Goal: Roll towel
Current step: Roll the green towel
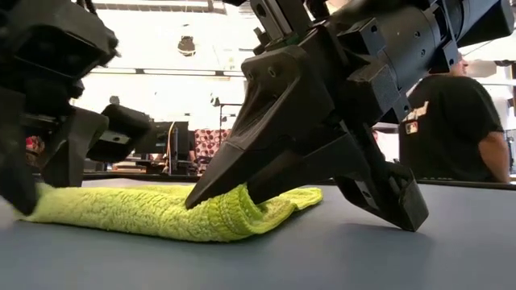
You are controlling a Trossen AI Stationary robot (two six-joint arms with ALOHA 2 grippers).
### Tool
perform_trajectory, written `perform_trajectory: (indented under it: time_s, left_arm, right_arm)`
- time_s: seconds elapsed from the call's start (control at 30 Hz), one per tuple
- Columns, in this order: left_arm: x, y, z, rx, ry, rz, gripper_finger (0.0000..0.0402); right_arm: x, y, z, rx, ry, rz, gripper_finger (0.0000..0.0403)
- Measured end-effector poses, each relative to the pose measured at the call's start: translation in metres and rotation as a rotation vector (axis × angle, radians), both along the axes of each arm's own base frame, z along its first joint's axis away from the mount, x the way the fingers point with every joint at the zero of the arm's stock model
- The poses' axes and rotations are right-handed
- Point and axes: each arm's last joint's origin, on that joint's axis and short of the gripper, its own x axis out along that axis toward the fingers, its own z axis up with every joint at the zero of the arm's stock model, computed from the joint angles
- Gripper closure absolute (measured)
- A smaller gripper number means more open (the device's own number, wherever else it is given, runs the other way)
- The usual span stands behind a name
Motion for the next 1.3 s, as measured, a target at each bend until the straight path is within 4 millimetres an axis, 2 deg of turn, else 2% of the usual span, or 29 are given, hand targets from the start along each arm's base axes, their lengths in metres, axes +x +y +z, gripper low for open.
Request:
perform_trajectory:
  time_s: [0.1,0.23,0.5,0.73,1.0,1.3]
  left_arm:
    - [0.002,0.004,0.0,-0.059,0.04,0.032,0.0387]
    - [0.007,0.013,0.0,-0.201,0.128,0.032,0.0398]
    - [0.024,0.037,0.008,-0.438,0.3,0.134,0.0401]
    - [0.028,0.058,0.007,-0.53,0.41,0.251,0.0401]
    - [0.032,0.059,-0.015,-0.576,0.532,0.287,0.0401]
    - [0.038,0.065,-0.006,-0.553,0.511,0.298,0.0401]
  right_arm:
    - [-0.001,0.001,0.0,0.004,-0.001,-0.007,0.0381]
    - [-0.002,0.003,0.0,0.024,0.002,-0.023,0.038]
    - [-0.004,0.006,0.0,0.093,0.021,-0.077,0.0381]
    - [-0.004,0.006,0.0,0.106,0.025,-0.086,0.0381]
    - [-0.002,0.002,0.0,0.121,0.039,-0.103,0.0356]
    - [-0.002,-0.002,0.002,0.16,0.078,-0.143,0.0327]
